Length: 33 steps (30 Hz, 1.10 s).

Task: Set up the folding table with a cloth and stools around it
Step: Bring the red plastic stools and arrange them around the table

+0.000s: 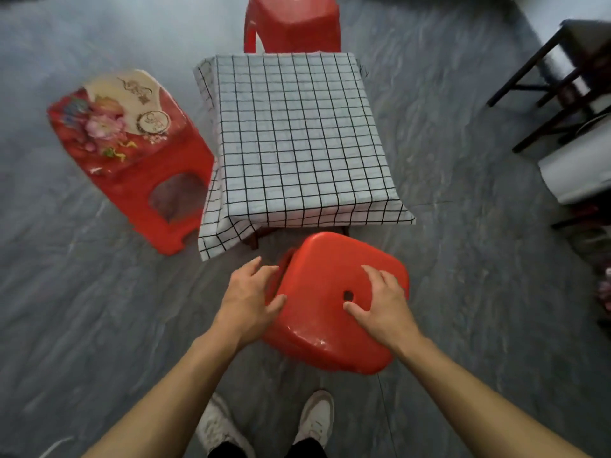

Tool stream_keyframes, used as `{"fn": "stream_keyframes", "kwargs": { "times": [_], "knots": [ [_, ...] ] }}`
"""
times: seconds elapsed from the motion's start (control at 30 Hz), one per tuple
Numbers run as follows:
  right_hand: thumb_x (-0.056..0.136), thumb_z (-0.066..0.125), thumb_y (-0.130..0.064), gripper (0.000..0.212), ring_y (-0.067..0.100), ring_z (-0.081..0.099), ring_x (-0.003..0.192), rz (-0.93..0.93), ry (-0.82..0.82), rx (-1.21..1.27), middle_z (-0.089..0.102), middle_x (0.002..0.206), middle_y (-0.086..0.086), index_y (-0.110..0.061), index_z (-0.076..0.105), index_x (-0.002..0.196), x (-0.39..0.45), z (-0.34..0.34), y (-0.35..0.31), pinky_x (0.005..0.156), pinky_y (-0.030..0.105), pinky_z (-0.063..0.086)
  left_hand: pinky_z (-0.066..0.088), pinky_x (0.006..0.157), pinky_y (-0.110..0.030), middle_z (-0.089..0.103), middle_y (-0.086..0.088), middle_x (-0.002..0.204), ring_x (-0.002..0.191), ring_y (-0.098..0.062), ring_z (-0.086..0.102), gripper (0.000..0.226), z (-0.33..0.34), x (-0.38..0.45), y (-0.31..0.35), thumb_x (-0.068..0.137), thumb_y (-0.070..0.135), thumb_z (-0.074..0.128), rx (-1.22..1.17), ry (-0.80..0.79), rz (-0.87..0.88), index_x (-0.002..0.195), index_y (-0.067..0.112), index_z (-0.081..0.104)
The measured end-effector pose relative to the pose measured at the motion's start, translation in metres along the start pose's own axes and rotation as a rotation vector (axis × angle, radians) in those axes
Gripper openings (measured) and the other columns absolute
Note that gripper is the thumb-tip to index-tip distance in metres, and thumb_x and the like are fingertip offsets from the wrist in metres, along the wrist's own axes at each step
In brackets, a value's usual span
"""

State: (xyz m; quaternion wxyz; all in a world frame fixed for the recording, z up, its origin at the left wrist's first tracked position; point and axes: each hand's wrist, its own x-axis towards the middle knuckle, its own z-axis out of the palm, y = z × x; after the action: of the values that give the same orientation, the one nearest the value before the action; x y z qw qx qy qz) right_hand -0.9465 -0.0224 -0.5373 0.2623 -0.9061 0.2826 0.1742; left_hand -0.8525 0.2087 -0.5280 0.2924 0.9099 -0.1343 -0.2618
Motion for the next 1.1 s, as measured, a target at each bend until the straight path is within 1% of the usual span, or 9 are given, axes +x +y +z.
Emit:
{"fn": "stream_keyframes", "kwargs": {
  "times": [0.23,0.4,0.53,0.67,0.73,0.8,0.87,0.93,1.1],
  "knots": [
    [0.078,0.071,-0.05,0.081,0.027,0.032,0.139,-0.228,0.041,-0.083,0.037,0.149,0.01,-0.026,0.035,0.147,-0.081,-0.075,-0.15,0.114,0.042,0.031,0.027,0.112,-0.034,0.044,-0.01,0.144,0.134,-0.026,0.035,0.052,-0.168,-0.077,0.01,0.084,0.034,0.07,-0.005,0.2,-0.01,0.132,0.021,0.056],
    [0.079,0.068,-0.05,0.074,0.025,0.033,0.138,-0.353,0.061,-0.069,0.041,0.147,0.008,-0.029,0.039,0.143,-0.135,-0.107,-0.252,0.113,0.043,0.034,0.033,0.111,-0.035,0.051,-0.011,0.138,0.129,-0.026,0.043,0.05,-0.245,-0.142,0.016,0.081,0.035,0.071,-0.025,0.306,-0.011,0.128,0.019,0.06],
    [0.081,0.069,-0.047,0.072,0.026,0.037,0.134,-0.502,0.064,-0.127,0.043,0.142,0.007,-0.027,0.04,0.143,-0.166,-0.117,-0.316,0.109,0.044,0.038,0.031,0.109,-0.032,0.051,-0.008,0.138,0.128,-0.024,0.043,0.051,-0.273,-0.19,0.011,0.081,0.04,0.068,-0.024,0.393,-0.031,0.128,0.021,0.059],
    [0.081,0.068,-0.047,0.076,0.026,0.036,0.136,-0.643,0.006,-0.182,0.038,0.147,0.007,-0.027,0.036,0.147,-0.178,-0.123,-0.364,0.107,0.047,0.04,0.031,0.11,-0.032,0.055,-0.007,0.134,0.129,-0.022,0.045,0.058,-0.296,-0.225,-0.006,0.076,0.048,0.056,-0.126,0.504,-0.15,0.127,0.02,0.06],
    [0.082,0.068,-0.047,0.076,0.026,0.036,0.136,-0.716,-0.027,-0.207,0.039,0.146,0.008,-0.027,0.035,0.147,-0.178,-0.121,-0.386,0.107,0.047,0.04,0.032,0.109,-0.031,0.056,-0.007,0.134,0.129,-0.022,0.046,0.057,-0.307,-0.243,-0.016,0.077,0.048,0.058,-0.15,0.58,-0.21,0.125,0.018,0.06],
    [0.082,0.068,-0.047,0.075,0.028,0.036,0.134,-0.791,-0.055,-0.22,0.04,0.146,0.009,-0.026,0.035,0.146,-0.178,-0.117,-0.409,0.107,0.048,0.039,0.029,0.108,-0.027,0.054,-0.005,0.136,0.131,-0.02,0.043,0.05,-0.317,-0.263,-0.024,0.084,0.04,0.064,-0.156,0.654,-0.284,0.127,0.016,0.06],
    [0.082,0.068,-0.046,0.074,0.029,0.037,0.132,-0.856,-0.108,-0.213,0.04,0.146,0.009,-0.027,0.035,0.146,-0.181,-0.111,-0.43,0.106,0.05,0.04,0.027,0.107,-0.023,0.051,-0.005,0.139,0.132,-0.019,0.041,0.047,-0.322,-0.281,-0.034,0.086,0.033,0.067,-0.156,0.735,-0.368,0.129,0.014,0.058],
    [0.082,0.067,-0.043,0.073,0.03,0.038,0.132,-0.938,-0.194,-0.212,0.039,0.146,0.008,-0.026,0.035,0.145,-0.187,-0.101,-0.451,0.105,0.051,0.04,0.028,0.104,-0.022,0.05,-0.003,0.139,0.131,-0.018,0.042,0.046,-0.325,-0.303,-0.039,0.087,0.031,0.067,-0.17,0.818,-0.478,0.129,0.015,0.058],
    [0.081,0.068,-0.043,0.073,0.032,0.038,0.133,-1.176,-0.37,-0.233,0.042,0.144,0.009,-0.024,0.038,0.145,-0.228,-0.068,-0.494,0.107,0.046,0.038,0.033,0.103,-0.026,0.053,-0.001,0.133,0.126,-0.019,0.046,0.044,-0.318,-0.376,-0.044,0.086,0.033,0.068,-0.182,0.964,-0.707,0.126,0.016,0.059]
  ]
}}
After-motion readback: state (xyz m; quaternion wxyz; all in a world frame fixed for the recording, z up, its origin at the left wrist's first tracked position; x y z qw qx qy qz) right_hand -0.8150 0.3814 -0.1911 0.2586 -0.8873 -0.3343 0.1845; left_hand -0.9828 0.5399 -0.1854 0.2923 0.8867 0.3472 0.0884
